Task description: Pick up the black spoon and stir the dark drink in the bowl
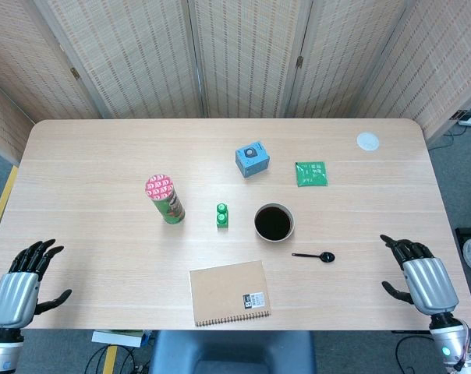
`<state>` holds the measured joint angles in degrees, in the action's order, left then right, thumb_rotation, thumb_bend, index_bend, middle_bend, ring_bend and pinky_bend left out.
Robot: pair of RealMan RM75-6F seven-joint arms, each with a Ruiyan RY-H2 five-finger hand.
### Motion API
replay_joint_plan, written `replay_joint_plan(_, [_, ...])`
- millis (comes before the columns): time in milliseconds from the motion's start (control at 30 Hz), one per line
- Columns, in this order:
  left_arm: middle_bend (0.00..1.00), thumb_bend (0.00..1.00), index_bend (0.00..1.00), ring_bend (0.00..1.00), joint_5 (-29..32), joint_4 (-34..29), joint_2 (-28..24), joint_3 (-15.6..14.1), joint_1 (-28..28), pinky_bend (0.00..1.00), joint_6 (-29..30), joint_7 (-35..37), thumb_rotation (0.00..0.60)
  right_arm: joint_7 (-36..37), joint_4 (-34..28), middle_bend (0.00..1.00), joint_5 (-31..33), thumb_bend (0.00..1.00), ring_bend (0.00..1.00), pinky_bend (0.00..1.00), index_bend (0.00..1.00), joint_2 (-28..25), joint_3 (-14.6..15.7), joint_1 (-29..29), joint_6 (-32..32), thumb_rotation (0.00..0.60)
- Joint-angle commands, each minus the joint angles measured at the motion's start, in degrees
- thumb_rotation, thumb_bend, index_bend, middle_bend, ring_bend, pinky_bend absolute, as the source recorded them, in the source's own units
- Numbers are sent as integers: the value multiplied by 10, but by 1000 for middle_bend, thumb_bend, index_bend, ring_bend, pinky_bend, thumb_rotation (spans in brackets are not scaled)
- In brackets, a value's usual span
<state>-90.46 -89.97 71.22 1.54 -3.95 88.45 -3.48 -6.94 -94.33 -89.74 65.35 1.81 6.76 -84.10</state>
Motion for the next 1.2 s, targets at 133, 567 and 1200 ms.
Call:
replay_joint_plan(133, [154,195,219,123,-2,3,3,-1,-3,177,-2,2,600,-2,-2,298,-9,101,249,280,133,5,-1,-8,-11,600])
replay_joint_plan(567, [154,195,219,123,5,14,6,-1,0,177,1,15,600,-12,1,395,-10,104,414,546,133,18,-10,-6,0,600])
replay_joint_plan(1200, [154,195,219,123,14,32,3,-2,8,177,6,40,600,-111,13,889,69,234,1000,1000,285,116,-40,81,163,600])
